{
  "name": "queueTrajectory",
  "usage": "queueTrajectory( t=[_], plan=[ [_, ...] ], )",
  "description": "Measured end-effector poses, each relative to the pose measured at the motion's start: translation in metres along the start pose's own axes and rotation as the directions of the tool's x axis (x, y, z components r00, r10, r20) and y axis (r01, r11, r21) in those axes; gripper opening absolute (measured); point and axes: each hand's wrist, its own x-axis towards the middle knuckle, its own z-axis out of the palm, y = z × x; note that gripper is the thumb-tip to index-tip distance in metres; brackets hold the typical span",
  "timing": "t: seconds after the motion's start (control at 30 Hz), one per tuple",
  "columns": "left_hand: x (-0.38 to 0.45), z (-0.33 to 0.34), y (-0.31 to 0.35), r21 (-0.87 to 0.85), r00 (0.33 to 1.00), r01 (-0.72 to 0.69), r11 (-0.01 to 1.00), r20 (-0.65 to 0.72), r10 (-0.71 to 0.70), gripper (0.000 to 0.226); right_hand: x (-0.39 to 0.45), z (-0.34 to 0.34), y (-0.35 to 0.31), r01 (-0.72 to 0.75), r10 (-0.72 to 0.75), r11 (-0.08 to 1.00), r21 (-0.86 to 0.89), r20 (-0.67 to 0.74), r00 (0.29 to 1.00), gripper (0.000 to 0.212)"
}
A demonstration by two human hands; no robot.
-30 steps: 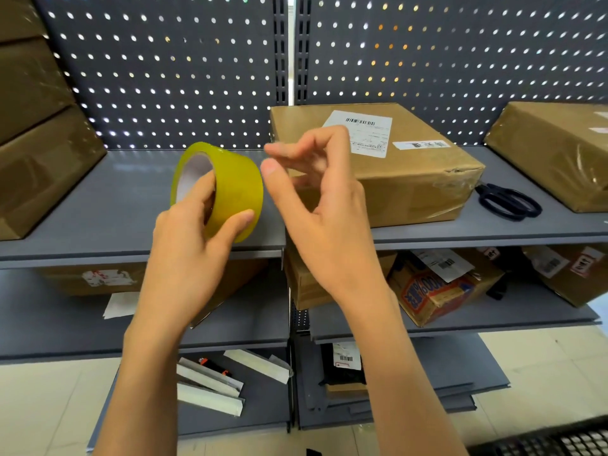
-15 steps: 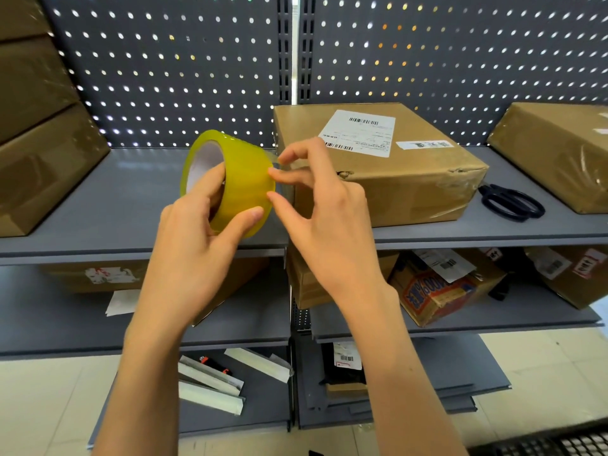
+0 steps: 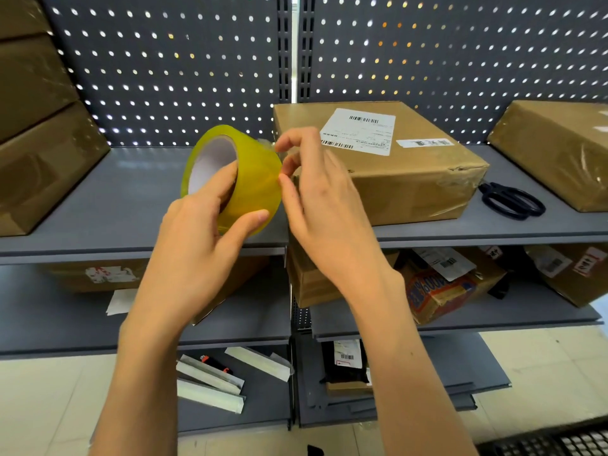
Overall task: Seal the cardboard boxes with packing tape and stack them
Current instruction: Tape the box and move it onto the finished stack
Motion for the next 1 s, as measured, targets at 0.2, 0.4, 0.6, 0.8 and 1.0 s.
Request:
queueTrajectory(
  t=[0.2,0.4,0.6,0.8,1.0],
  plan=[
    [0.001,0.006,-0.002,0.095,0.997,0.027,0.995,-0.075,-0.020,0.042,0.000,0.001,-0.003,-0.099,0.067,0.988,0.121,0.243,0.968,0.029],
    [0.001,0.008,-0.006,0.092,0.999,0.007,0.996,-0.034,-0.004,0.039,-0.003,-0.003,0.011,-0.365,0.285,0.880,0.303,0.276,0.918,0.047],
    [0.002,0.004,-0.002,0.121,0.996,0.008,0.993,-0.091,0.003,0.040,-0.004,-0.002,0.014,-0.283,0.281,0.944,0.167,0.035,0.959,0.018],
    [0.001,0.003,-0.001,0.117,0.997,0.010,0.993,-0.077,-0.001,0.039,-0.006,0.003,0.011,-0.238,0.234,0.950,0.203,0.047,0.971,0.016],
    [0.002,0.007,-0.001,0.114,0.996,0.051,0.992,-0.078,-0.042,0.037,-0.005,0.006,0.009,-0.078,0.076,0.995,0.061,0.026,0.997,0.009]
  ],
)
